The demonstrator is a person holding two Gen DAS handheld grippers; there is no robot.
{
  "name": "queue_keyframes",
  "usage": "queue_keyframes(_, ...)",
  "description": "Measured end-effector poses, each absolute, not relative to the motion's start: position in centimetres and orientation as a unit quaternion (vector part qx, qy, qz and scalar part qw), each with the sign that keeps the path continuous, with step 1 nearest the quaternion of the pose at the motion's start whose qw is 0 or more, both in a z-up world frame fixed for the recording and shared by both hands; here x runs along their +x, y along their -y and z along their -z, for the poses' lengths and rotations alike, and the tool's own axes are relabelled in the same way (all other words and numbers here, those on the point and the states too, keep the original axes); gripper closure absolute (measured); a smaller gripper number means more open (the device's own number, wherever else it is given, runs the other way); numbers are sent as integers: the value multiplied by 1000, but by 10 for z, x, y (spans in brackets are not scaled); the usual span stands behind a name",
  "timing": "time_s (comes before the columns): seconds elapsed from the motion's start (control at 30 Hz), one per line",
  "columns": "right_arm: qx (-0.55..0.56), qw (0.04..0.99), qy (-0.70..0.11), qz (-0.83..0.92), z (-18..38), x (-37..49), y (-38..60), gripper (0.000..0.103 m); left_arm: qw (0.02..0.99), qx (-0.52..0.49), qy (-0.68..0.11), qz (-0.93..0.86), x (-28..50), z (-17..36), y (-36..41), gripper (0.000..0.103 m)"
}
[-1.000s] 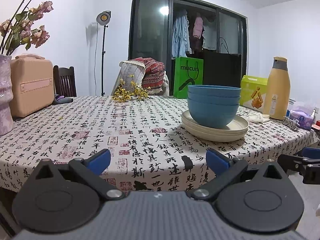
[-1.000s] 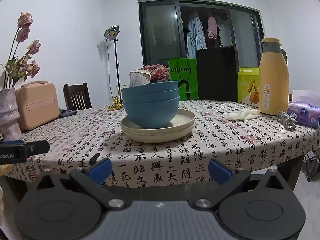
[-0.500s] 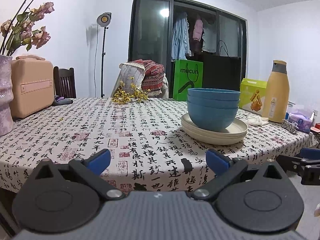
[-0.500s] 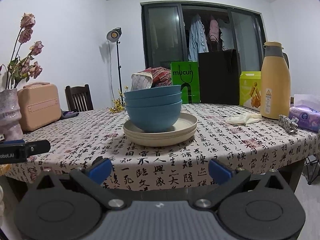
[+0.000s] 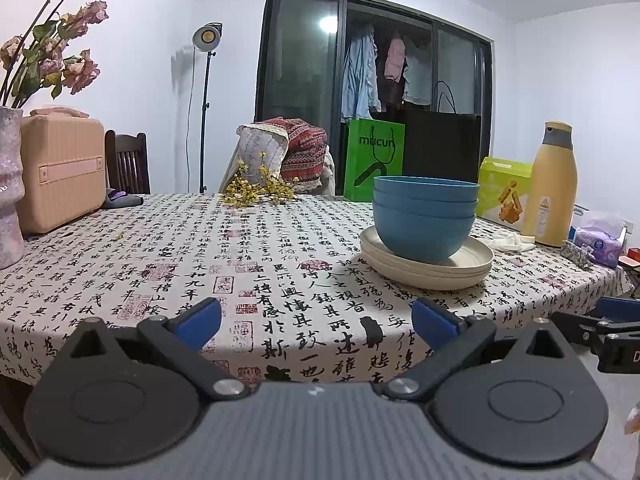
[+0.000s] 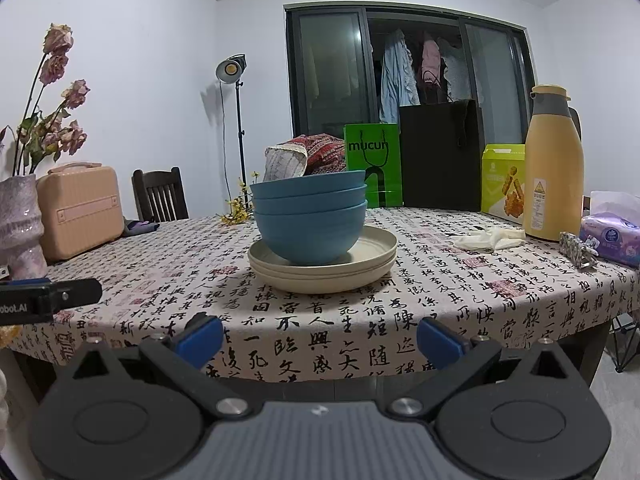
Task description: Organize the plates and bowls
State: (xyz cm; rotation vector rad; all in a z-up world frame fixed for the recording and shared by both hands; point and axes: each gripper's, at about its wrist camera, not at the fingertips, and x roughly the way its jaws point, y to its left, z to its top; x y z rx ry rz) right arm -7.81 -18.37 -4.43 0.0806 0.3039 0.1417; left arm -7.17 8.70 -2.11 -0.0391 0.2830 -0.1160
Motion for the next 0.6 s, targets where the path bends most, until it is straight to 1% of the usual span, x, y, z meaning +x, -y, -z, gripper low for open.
queue_keyframes(0.6, 39, 985, -154, -71, 46, -76, 183, 0, 988, -22, -140, 59, -72, 22, -88, 0)
